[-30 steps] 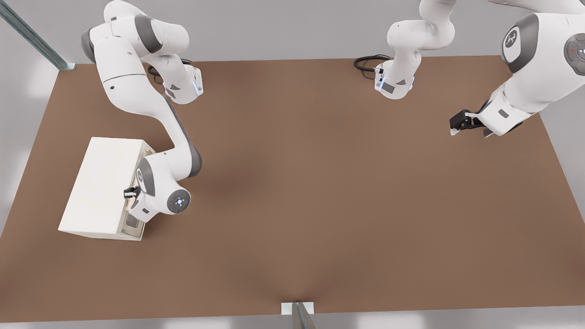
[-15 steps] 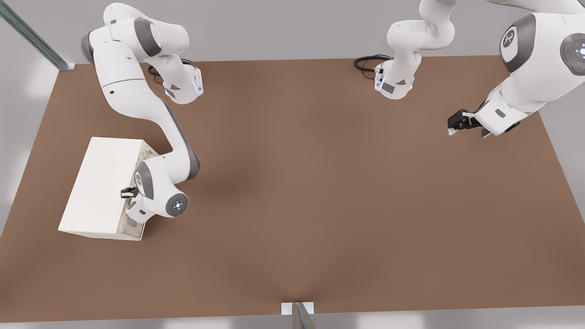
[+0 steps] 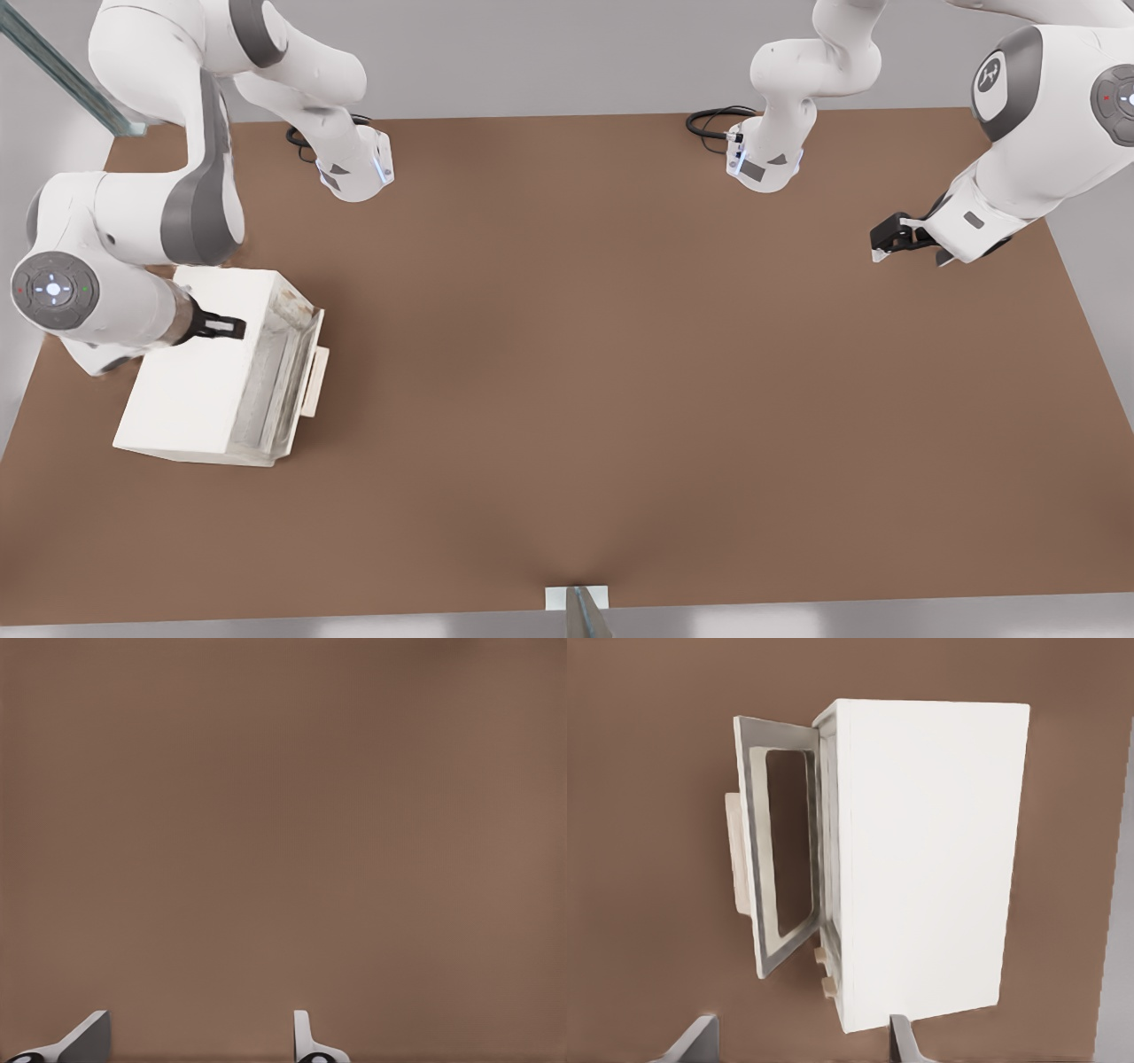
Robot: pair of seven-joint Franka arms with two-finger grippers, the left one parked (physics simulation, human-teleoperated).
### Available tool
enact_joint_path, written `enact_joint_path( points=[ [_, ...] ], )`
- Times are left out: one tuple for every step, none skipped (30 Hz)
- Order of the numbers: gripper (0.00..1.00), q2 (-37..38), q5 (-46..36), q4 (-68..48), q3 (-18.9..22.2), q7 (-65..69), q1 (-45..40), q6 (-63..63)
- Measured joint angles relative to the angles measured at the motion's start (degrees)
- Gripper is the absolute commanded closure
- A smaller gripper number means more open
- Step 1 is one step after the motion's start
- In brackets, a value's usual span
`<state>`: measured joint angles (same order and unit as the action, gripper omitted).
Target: Keep left arm still and open the oven door with right arm
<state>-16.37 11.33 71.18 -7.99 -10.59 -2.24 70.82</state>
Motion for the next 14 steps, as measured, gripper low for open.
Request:
enact_joint_path(
  points=[
    [0.0,4.0,-1.4,5.1,0.2,0.8,-0.8,0.8],
    [0.0,6.6,-2.6,8.9,0.4,1.5,-1.2,1.7],
    [0.0,8.1,-3.5,11.2,0.7,2.2,-1.3,2.6],
    [0.0,8.9,-4.3,12.5,0.9,2.8,-1.4,3.4],
    [0.0,9.3,-4.8,13.2,1.2,3.5,-1.4,4.1],
    [0.0,9.5,-5.2,13.6,1.4,4.0,-1.4,4.7],
    [0.0,9.6,-5.6,13.9,1.6,4.6,-1.5,5.1],
    [0.0,9.7,-5.8,14.1,1.8,5.1,-1.5,5.5],
    [0.0,9.7,-6.0,14.2,1.9,5.6,-1.5,5.9],
    [0.0,9.7,-6.1,14.2,2.0,6.0,-1.6,6.2],
    [0.0,9.7,-6.2,14.2,2.1,6.5,-1.6,6.4],
    [0.0,9.7,-6.3,14.3,2.2,6.9,-1.6,6.6],
    [0.0,9.7,-6.4,14.3,2.2,7.3,-1.6,6.8],
    [0.0,9.7,-6.4,14.3,2.2,7.7,-1.6,7.0]
  ],
)
